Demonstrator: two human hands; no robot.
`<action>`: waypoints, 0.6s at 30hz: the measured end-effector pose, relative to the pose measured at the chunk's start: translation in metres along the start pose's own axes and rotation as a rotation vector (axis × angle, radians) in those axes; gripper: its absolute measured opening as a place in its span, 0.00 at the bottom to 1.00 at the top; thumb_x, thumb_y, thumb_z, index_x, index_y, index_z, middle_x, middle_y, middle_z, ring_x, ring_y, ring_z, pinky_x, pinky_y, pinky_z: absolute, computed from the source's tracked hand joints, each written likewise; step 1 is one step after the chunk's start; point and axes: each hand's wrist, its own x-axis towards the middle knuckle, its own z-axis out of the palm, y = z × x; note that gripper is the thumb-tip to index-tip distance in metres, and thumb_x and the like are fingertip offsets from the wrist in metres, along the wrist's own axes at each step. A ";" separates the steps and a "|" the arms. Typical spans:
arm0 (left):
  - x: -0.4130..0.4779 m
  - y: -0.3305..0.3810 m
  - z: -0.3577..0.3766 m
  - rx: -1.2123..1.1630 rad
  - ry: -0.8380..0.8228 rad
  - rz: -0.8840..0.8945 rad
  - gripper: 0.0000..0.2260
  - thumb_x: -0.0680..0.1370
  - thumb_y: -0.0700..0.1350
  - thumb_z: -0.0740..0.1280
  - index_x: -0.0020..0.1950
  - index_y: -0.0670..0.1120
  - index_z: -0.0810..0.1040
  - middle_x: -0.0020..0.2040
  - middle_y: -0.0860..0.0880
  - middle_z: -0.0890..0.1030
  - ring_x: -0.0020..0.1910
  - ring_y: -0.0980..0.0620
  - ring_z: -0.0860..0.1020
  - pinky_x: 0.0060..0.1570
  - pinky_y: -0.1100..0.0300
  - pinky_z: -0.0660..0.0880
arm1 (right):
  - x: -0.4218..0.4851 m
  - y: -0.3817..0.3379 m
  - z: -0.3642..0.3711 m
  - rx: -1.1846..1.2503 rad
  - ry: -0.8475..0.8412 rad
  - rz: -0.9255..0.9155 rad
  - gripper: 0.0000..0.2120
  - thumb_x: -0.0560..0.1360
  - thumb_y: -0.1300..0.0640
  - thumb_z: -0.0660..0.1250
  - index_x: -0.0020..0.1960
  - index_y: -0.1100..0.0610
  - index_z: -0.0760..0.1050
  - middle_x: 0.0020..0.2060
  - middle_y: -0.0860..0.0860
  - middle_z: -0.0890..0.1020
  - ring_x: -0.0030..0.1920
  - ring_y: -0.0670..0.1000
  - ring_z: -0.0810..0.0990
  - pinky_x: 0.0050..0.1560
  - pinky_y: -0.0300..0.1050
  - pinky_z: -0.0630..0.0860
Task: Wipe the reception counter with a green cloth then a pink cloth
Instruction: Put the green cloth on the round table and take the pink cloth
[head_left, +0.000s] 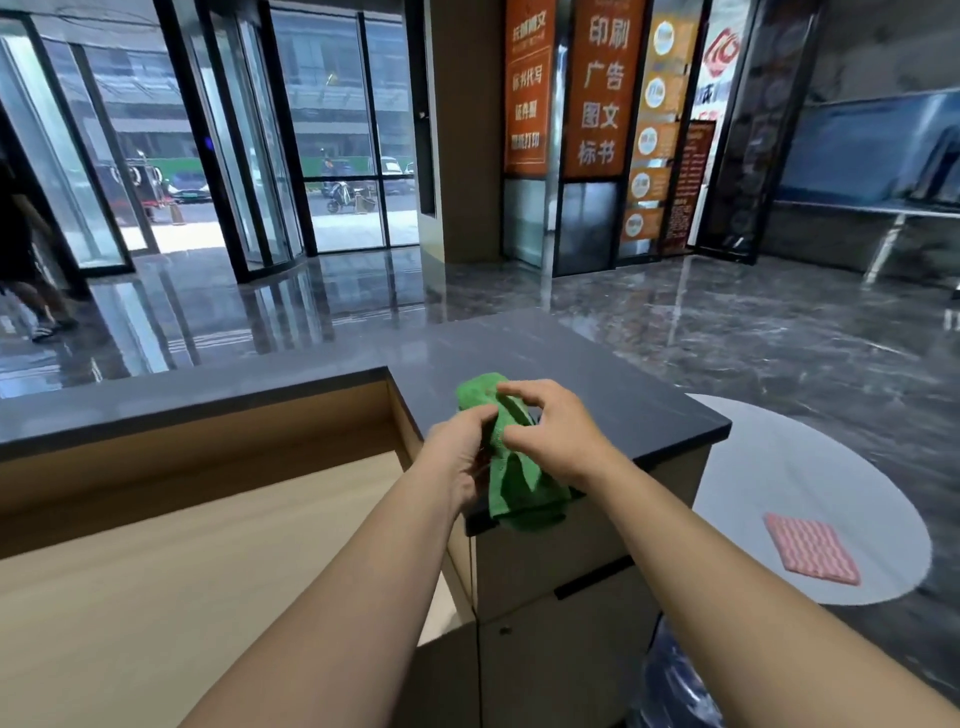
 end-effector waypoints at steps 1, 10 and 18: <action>-0.001 0.001 0.001 0.011 -0.006 0.013 0.05 0.78 0.42 0.67 0.50 0.40 0.78 0.30 0.44 0.81 0.27 0.48 0.80 0.18 0.64 0.72 | 0.000 0.001 -0.002 0.085 0.051 0.044 0.26 0.72 0.63 0.67 0.70 0.55 0.72 0.66 0.53 0.73 0.67 0.50 0.72 0.66 0.45 0.69; -0.001 0.002 0.022 0.168 -0.118 0.013 0.13 0.77 0.46 0.68 0.57 0.39 0.78 0.39 0.45 0.81 0.33 0.50 0.80 0.33 0.59 0.78 | -0.010 0.015 -0.031 0.358 0.170 0.547 0.08 0.75 0.57 0.65 0.39 0.59 0.71 0.34 0.54 0.72 0.33 0.51 0.68 0.35 0.45 0.63; 0.005 -0.019 0.076 0.703 -0.298 0.246 0.04 0.78 0.41 0.65 0.52 0.44 0.76 0.38 0.49 0.77 0.25 0.59 0.73 0.21 0.69 0.67 | -0.031 0.070 -0.066 0.369 0.459 0.598 0.05 0.66 0.61 0.70 0.40 0.54 0.75 0.40 0.54 0.82 0.47 0.57 0.82 0.51 0.55 0.79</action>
